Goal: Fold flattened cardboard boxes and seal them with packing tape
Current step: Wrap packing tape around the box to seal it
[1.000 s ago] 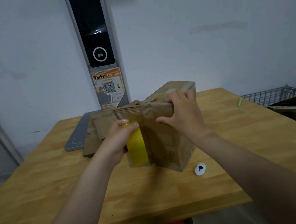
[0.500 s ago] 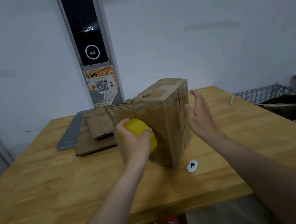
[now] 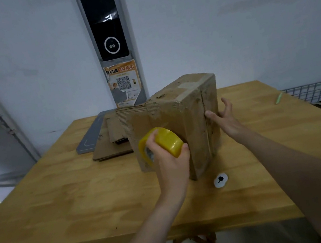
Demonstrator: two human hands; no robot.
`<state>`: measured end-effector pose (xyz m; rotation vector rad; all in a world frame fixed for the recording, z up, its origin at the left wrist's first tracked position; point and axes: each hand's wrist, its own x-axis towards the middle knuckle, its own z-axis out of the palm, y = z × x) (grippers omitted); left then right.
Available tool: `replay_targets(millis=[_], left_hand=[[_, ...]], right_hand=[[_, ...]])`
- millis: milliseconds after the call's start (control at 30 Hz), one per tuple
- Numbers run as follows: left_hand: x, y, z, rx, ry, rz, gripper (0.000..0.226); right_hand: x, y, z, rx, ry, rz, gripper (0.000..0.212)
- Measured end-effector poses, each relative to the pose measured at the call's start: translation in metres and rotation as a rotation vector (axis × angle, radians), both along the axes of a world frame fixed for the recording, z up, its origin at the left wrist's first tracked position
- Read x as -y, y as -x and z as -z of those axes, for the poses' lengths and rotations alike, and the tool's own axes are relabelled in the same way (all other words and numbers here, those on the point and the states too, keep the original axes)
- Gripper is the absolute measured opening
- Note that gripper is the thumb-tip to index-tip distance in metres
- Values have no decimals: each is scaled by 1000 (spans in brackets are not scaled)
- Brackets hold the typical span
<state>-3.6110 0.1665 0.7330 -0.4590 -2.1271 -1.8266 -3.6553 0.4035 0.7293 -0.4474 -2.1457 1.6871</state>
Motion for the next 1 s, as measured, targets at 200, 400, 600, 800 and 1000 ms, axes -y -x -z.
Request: replay_targets(millis=[200,400,600,800,1000], left_hand=[[3,1,13,99,-54,-28,67],[29,8,5,182,-133,-41,61],[72,31,-55,71,-133,-107,59],[129,61,-116,-45,-15,-127,58],[158,83,-126,3,167,-37,69]], right_hand=[[18,4,15,-20,-38,-51,128],[53,-12,13,-87,-215,3,122],[105,-19,-45,-213,-355,83,120],[163,-30,-108,-134,-588,164,85],[198,-37,-132,89,-730,192,79]])
